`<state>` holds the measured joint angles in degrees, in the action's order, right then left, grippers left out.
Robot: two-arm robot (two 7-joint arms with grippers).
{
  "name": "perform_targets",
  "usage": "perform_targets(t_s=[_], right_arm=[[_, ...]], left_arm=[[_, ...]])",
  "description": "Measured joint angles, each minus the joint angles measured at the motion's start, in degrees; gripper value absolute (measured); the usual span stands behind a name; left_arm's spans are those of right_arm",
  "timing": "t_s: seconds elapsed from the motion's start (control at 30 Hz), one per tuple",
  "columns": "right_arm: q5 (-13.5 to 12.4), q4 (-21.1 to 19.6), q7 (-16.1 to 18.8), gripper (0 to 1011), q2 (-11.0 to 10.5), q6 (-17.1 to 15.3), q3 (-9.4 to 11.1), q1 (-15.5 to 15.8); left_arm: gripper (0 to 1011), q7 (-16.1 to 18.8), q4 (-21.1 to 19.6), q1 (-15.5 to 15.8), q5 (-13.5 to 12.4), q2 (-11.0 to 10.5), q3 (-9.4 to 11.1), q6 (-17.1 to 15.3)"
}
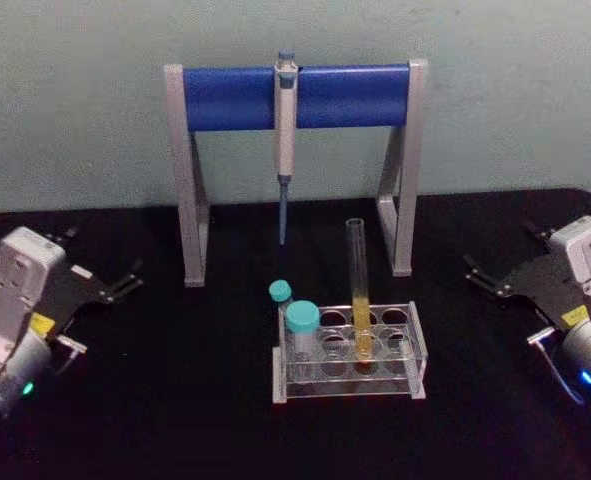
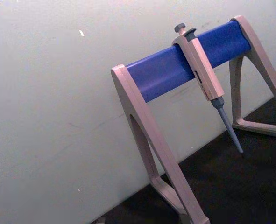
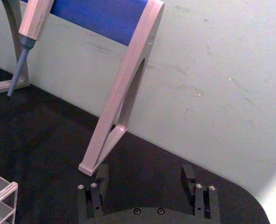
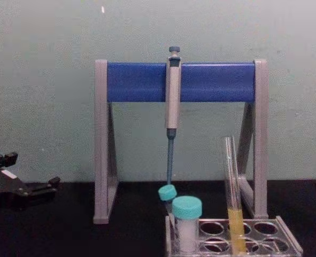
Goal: Pick up the test tube from the test tube rack, shake it, then place it back into the test tube rack.
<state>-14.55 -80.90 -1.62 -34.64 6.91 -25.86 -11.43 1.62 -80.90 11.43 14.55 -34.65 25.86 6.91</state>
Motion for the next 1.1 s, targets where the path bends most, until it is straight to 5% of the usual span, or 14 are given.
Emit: perform_targets(t_s=[1.1], right_arm=[[0.0,0.0,0.0,1000,0.0,0.0,0.0,0.0]], left_arm=[[1010,0.0,0.0,0.0,0.0,0.0,0.0,0.0]])
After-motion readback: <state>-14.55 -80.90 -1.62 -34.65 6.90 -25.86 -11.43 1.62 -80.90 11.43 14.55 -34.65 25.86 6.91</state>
